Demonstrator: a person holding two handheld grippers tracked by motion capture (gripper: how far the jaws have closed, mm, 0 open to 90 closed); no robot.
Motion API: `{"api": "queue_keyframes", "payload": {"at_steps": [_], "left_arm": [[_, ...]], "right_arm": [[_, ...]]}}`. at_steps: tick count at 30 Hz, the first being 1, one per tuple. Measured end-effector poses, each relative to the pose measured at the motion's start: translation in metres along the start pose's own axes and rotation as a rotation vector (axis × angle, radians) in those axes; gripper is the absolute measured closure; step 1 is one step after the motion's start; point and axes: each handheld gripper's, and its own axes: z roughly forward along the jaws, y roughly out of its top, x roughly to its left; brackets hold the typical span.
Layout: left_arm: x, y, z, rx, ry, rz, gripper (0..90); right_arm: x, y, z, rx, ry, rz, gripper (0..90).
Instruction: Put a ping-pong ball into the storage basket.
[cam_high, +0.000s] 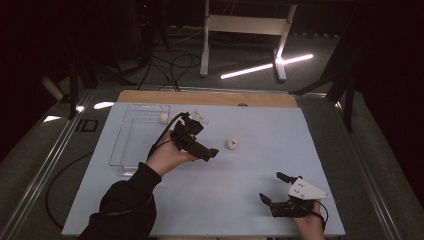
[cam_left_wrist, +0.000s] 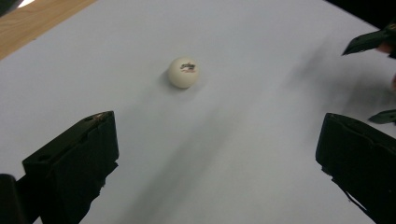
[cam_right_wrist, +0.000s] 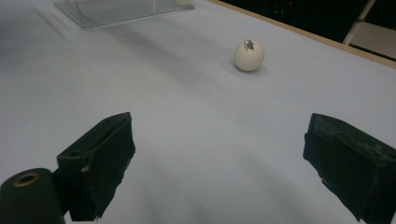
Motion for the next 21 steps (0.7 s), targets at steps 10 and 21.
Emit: {"api": "queue_keyframes", "payload": {"at_steps": [10,21], "left_arm": [[-0.006,0.01,0.011,-0.041,0.019,-0.046,0.6],[-0.015,0.02,0.028,-0.058,0.045,-0.042,0.5]], "right_arm": [[0.0,0.0,0.0,-0.002,0.001,0.0,8.6],[0.0,0.0,0.0,-0.002,0.001,0.006,8.6]]}}
